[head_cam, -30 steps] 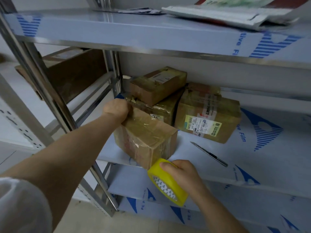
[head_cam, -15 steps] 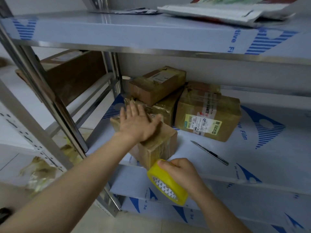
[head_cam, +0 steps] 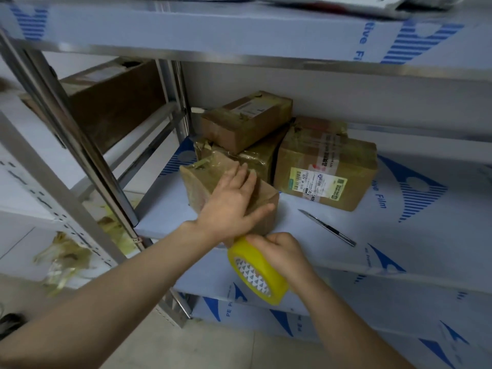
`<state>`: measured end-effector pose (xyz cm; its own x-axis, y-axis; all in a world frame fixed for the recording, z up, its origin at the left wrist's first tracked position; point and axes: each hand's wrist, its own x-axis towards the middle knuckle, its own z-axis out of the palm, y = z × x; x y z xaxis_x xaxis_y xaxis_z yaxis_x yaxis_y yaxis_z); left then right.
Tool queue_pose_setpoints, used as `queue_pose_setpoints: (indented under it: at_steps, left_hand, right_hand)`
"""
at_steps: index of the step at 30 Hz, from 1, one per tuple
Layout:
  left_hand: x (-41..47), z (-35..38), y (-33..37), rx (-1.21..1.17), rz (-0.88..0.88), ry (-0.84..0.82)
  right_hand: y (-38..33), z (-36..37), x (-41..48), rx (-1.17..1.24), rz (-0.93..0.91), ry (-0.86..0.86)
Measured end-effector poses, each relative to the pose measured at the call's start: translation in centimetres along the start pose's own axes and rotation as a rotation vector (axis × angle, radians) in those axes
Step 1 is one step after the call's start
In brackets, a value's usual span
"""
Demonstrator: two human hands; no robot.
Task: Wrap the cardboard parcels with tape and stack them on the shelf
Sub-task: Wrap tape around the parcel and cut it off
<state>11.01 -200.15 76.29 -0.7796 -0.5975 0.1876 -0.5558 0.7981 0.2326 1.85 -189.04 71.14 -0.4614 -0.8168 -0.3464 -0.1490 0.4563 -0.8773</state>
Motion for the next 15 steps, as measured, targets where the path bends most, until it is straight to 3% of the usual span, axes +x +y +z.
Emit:
queue_pose_setpoints:
  at_steps: [4,9,15]
  left_hand:
    - [-3.0,0.5,-2.3,-0.009,0.158,0.219]
    - [-2.7,1.3,-2.6,0.031,0.179,0.174]
    - [-3.2,1.1,-3.2,0.030,0.210,0.166]
  right_hand:
    - [0.2,0.4,-0.1,0.003,-0.024,0.009]
    - [-0.2,0.5,0.0,0.034,0.002,0.057]
    - [-0.6,0.7,-0.7,0.100,0.064,-0.018]
